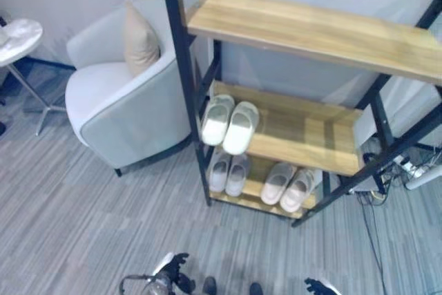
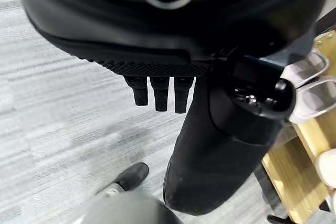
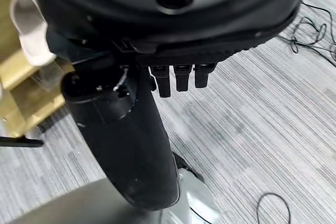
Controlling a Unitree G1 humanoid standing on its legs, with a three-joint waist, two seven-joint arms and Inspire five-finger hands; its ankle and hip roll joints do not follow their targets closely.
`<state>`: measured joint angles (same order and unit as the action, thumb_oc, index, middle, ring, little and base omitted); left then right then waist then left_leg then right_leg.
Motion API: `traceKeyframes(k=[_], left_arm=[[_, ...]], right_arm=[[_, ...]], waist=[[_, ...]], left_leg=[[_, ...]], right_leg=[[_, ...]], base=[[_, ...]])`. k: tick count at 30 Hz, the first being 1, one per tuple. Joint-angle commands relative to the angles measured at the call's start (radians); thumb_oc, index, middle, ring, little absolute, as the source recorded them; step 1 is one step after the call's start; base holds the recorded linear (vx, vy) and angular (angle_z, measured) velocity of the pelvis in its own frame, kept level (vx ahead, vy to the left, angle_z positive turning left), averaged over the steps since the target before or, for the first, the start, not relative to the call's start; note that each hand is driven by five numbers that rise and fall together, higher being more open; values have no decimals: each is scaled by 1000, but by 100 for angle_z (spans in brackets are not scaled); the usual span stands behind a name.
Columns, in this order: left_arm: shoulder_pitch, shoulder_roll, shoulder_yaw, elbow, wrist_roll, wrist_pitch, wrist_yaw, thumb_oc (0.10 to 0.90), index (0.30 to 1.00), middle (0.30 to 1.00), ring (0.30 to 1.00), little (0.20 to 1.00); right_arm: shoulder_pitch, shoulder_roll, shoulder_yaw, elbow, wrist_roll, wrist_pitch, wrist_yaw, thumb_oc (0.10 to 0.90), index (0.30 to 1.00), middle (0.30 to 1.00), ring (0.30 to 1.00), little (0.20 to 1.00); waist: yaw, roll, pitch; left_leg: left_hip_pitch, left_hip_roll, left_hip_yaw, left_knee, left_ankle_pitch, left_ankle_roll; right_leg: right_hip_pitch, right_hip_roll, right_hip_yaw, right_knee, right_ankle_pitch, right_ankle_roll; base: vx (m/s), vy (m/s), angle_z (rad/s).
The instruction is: Arrange the slippers neatly on the shoe rack.
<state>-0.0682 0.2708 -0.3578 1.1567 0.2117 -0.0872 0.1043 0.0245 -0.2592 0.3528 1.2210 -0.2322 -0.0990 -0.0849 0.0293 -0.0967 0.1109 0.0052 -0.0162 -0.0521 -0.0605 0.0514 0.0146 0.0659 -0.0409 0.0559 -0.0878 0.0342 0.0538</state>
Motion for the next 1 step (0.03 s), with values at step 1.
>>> traceKeyframes(k=[1], left_arm=[[-45, -7, -14, -2, 27, -19, 13, 800, 900, 900, 900, 900]], right_arm=[[38, -42, 17, -12, 8, 10, -22, 800, 900, 900, 900, 900]], waist=[[-5, 0, -45]], left_leg=[[-77, 5, -12, 8, -35, -22]], right_leg=[[-52, 19, 7, 80, -80, 51]], base=[[-153, -28, 7]])
